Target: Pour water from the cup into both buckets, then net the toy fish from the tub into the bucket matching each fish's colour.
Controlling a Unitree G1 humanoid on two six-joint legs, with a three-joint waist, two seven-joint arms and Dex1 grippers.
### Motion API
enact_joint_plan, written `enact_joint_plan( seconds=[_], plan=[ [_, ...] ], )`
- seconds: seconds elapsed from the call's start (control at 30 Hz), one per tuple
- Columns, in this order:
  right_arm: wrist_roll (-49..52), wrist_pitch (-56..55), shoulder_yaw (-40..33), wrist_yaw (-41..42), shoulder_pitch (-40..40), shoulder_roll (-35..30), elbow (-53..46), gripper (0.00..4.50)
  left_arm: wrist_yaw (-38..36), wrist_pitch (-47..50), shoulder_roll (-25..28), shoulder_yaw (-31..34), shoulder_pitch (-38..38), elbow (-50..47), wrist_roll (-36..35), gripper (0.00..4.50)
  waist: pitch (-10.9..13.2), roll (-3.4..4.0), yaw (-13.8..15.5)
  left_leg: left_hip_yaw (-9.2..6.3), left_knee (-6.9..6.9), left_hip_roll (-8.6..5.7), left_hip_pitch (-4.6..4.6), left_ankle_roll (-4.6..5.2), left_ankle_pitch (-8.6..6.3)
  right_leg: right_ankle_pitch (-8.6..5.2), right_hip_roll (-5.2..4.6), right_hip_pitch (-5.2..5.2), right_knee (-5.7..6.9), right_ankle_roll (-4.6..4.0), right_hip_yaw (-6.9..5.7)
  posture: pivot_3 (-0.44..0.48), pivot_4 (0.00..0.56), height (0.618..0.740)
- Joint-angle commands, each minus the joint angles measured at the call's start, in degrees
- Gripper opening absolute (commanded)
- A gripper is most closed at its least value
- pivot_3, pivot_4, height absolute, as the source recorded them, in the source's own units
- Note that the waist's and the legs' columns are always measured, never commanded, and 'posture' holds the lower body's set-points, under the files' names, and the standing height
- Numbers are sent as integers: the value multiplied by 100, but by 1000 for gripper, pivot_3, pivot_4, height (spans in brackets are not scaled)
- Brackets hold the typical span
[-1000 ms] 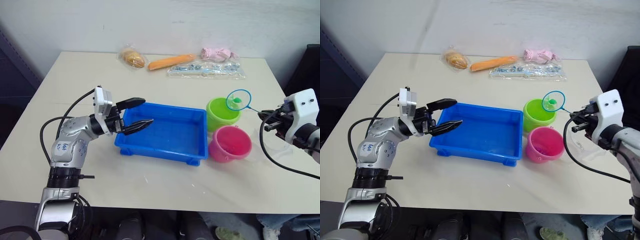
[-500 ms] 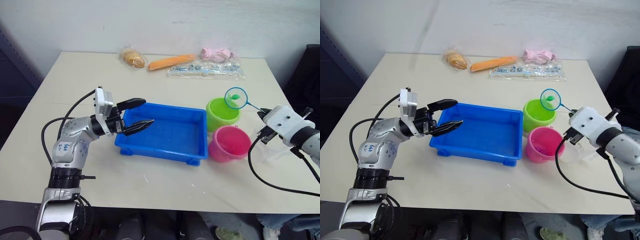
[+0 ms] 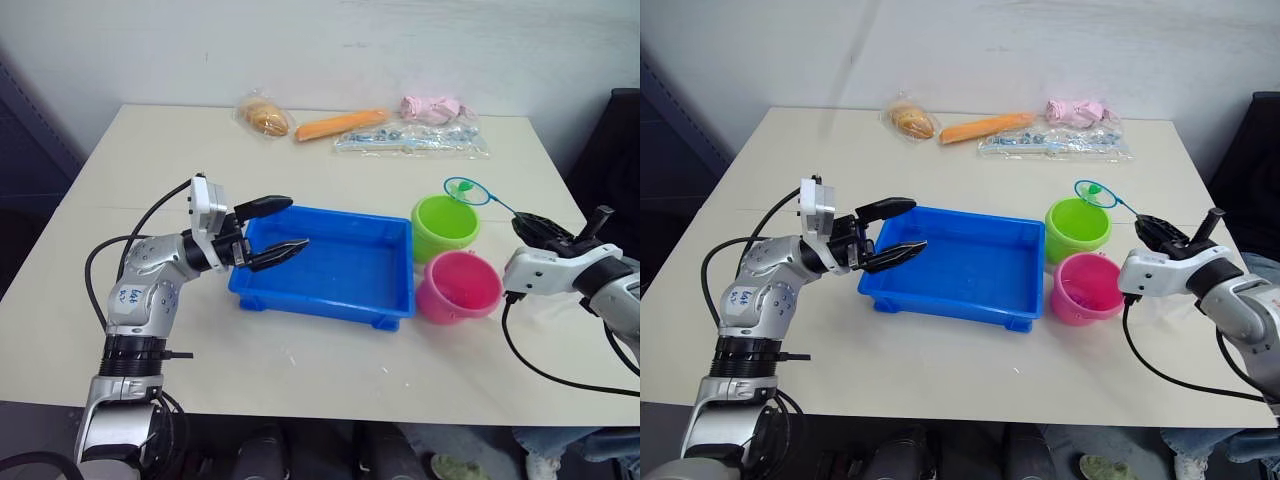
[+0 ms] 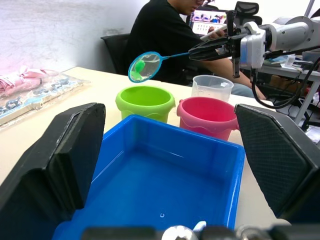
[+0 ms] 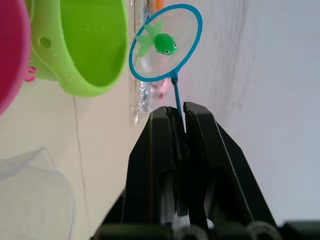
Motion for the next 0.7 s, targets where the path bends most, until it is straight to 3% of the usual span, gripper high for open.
enact_joint_plan(
  seconds=[0.03, 0.5, 0.7],
  plan=[
    [-411, -309, 115, -230, -2, -58, 102, 0, -36, -103, -32, 16, -88, -17, -23, 4445, 0, 0, -1, 1, 0, 6, 1, 0, 0, 0, 0, 0, 1, 0, 0, 0, 150, 740],
    [-1257, -22, -216, -1224, 122, 207, -9, 0, -30, -155, -92, 16, -129, 49, -17, 4445, 0, 0, -4, 7, 2, 8, 2, -3, 2, 0, 2, 0, 4, 0, 1, 0, 150, 740],
    [-1100, 139, -129, -942, 296, 489, -185, 0, -10, -128, -119, 8, -128, 22, -29, 4445, 0, 0, -1, 6, 2, 0, 2, -6, 3, 0, 7, 1, 5, 0, 1, 0, 150, 740]
  ],
)
